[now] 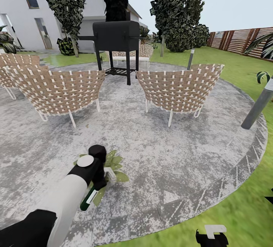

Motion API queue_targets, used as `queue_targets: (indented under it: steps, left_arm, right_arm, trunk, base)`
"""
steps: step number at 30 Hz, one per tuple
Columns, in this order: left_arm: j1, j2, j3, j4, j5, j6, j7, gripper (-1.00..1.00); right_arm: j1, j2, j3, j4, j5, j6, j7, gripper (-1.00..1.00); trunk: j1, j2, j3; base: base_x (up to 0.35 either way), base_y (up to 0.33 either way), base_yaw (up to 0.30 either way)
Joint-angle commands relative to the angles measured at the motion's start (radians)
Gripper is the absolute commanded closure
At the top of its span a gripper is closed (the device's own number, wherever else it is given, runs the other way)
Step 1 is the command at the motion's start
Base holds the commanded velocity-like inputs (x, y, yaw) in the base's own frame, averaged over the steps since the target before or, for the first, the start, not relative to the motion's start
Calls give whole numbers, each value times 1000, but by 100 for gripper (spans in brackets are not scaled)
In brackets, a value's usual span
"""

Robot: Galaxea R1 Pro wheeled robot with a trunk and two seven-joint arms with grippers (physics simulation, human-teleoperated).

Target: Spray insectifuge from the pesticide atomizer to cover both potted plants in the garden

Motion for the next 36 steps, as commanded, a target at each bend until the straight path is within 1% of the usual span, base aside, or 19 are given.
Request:
queue_targets:
  steps: [1,3,6,7,14,18,20,24,25,29,31,34,36]
  left_arm:
    - [0,1,-1,-3,-8,13,-9,100]
    - [0,1,0,-8,-8,30,-9,100]
    - [-3,1,-3,-14,-8,98,-9,100]
    - [-4,1,-4,-15,-9,110,-9,100]
    - [-15,-7,-8,-20,-10,130,-9,100]
    - [-16,-10,-8,-20,-7,173,-9,100]
    - [-17,-11,-8,-20,-6,179,-9,100]
    - [-23,-31,-8,-33,-1,183,-9,100]
    - [-24,-33,-8,-40,-1,184,-9,100]
    - [-24,-22,-5,-87,-6,184,-9,100]
    - [-15,-16,-4,-91,-8,178,-9,100]
    - [-9,2,-3,-92,-8,174,-9,100]
    - [-7,7,-4,-93,-3,172,-9,100]
  right_arm:
    - [0,0,9,0,-11,-3,-1,-100]
    - [0,0,9,0,-11,-3,-1,-100]
    - [0,0,9,0,-11,-3,-1,-100]
    - [0,0,9,-1,-11,-3,-1,-100]
    - [0,1,9,-1,-11,-3,-1,-100]
    - [0,1,9,-1,-11,-3,-1,-100]
    - [0,0,9,0,-11,-3,-1,-100]
    - [0,0,9,0,-11,-3,-1,-100]
    - [0,0,9,0,-11,-3,-1,-100]
    - [0,0,9,0,-11,-3,-1,-100]
    - [0,0,9,0,-11,-3,-1,-100]
    - [0,0,9,0,-11,-3,-1,-100]
    - [0,0,9,0,-11,-3,-1,-100]
  trunk:
    - [0,0,-1]
    - [0,0,-1]
    - [0,0,-1]
    - [0,0,-1]
    - [0,0,-6]
    - [0,0,-6]
    - [0,0,-6]
    - [0,0,-6]
    - [0,0,-6]
    - [0,0,-6]
    - [0,0,-6]
    - [0,0,-6]
    - [0,0,-6]
  base:
    - [0,0,0]
    - [0,0,0]
    - [0,0,0]
    - [0,0,5]
    - [0,0,93]
    - [0,0,14]
    - [0,0,2]
    - [0,0,0]
    - [0,0,0]
    - [0,0,0]
    - [0,0,0]
    - [0,0,3]
    - [0,0,137]
